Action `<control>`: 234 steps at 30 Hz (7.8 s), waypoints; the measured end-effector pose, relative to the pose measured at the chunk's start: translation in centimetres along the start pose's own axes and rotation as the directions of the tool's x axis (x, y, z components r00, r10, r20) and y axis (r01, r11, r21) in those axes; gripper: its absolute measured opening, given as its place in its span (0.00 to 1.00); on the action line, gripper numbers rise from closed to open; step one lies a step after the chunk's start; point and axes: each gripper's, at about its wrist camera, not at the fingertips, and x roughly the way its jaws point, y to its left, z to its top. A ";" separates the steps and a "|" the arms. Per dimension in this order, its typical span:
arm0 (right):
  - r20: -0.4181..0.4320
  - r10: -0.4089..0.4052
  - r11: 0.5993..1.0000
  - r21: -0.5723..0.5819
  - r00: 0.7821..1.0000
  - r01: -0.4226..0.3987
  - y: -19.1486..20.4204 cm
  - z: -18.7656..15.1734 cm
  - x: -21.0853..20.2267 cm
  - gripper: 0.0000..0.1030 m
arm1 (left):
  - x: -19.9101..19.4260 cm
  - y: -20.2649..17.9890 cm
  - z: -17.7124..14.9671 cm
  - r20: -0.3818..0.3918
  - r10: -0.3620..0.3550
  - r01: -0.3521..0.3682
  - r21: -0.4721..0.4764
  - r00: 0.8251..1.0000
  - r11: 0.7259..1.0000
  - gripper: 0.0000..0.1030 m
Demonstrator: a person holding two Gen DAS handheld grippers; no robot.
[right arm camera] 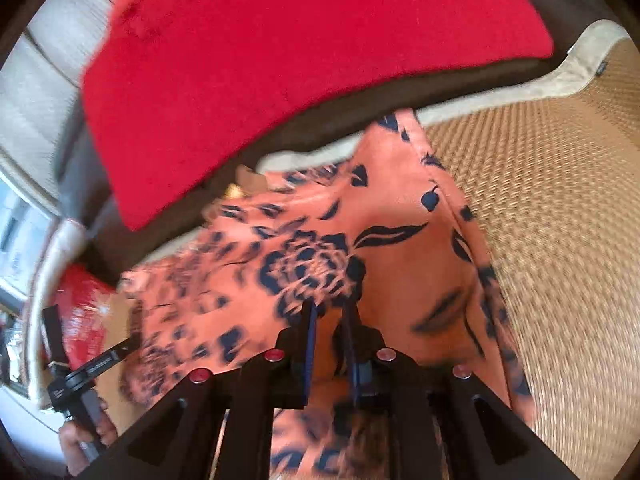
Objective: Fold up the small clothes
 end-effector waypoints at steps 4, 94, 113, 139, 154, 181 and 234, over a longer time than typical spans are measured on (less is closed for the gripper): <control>-0.076 0.004 0.999 -0.037 0.997 -0.006 0.0 -2.5 -0.1 0.59 | 0.2 -1.6 -2.6 -0.037 0.100 -0.095 0.103 0.994 0.990 0.76; -0.314 0.325 0.934 -0.039 0.892 -0.355 9.6 -6.2 8.4 0.10 | 1.1 3.1 -2.1 0.180 -0.274 0.323 -0.367 0.945 0.872 0.59; 0.005 0.427 0.883 0.212 0.904 -0.418 -6.9 0.5 -1.2 0.16 | -7.3 -14.3 -0.6 0.306 -0.263 0.222 0.161 0.915 0.961 0.14; 0.034 0.314 0.929 0.196 0.949 -0.314 -1.5 1.6 2.6 0.24 | 3.0 -11.9 0.3 0.146 -0.357 0.343 0.115 0.923 0.932 0.77; 0.014 0.026 0.977 0.213 1.000 -0.028 -6.7 -1.2 -3.9 0.19 | 3.1 -18.2 -2.4 0.112 -0.303 0.259 0.300 0.946 0.918 0.78; 0.035 -0.240 0.965 -0.098 0.970 0.243 1.3 9.6 2.6 0.13 | 4.7 -18.4 -1.1 0.070 -0.342 0.308 0.295 0.937 0.905 0.81; -0.005 0.036 0.999 0.015 0.999 -0.036 1.5 2.3 3.8 0.25 | 2.7 -11.4 0.7 0.255 0.191 -0.216 0.074 0.948 0.974 0.86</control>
